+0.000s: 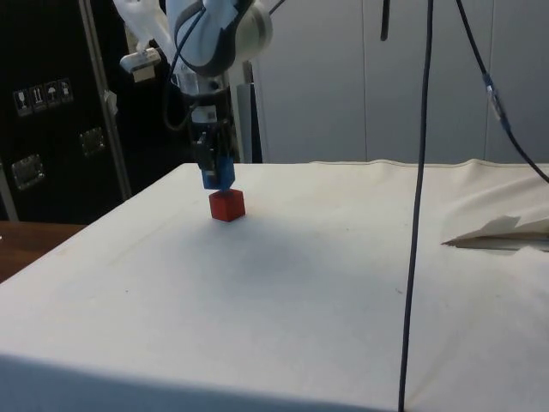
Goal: Stack the two cubes.
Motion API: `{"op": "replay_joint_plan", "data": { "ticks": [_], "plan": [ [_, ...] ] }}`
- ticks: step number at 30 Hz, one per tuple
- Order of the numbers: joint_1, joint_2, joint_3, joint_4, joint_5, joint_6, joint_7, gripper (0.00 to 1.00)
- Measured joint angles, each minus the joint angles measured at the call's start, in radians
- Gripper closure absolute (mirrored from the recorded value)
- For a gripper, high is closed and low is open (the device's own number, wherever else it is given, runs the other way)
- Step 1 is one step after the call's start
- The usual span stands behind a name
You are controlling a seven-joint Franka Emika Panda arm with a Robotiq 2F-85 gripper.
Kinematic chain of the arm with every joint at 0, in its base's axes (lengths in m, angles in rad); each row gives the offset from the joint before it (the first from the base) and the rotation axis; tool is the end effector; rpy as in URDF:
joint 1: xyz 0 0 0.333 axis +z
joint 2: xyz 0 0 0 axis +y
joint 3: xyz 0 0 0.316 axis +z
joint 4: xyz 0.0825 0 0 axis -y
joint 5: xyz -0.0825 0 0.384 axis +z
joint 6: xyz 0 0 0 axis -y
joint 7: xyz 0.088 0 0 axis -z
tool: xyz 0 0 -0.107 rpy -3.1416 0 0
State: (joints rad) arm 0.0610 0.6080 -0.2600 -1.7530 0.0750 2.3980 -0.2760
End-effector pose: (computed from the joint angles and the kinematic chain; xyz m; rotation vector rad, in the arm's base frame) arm 0.6606 -0.1161 0.2384 3.0341 0.1095 0.0534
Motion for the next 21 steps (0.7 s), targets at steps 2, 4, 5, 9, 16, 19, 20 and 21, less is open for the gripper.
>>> {"op": "replay_joint_plan", "data": {
  "ticks": [2, 4, 5, 9, 16, 19, 20, 21],
  "plan": [
    [-0.001, 0.004, 0.000, 0.000, 0.001, 0.000, -0.001, 1.00],
    [-0.002, 0.007, 0.000, 0.000, 0.002, 0.000, -0.002, 1.00],
    [-0.003, 0.009, 0.000, 0.000, 0.004, 0.000, -0.002, 1.00],
    [-0.006, 0.017, 0.000, 0.001, 0.017, 0.004, -0.013, 1.00],
    [-0.009, 0.019, 0.000, 0.002, 0.027, 0.005, -0.019, 1.00],
    [-0.010, 0.019, 0.000, 0.002, 0.035, 0.004, -0.024, 1.00],
    [-0.010, 0.019, 0.000, 0.002, 0.040, 0.004, -0.027, 1.00],
    [-0.010, 0.019, 0.000, 0.002, 0.044, 0.004, -0.030, 1.00]
  ]
}}
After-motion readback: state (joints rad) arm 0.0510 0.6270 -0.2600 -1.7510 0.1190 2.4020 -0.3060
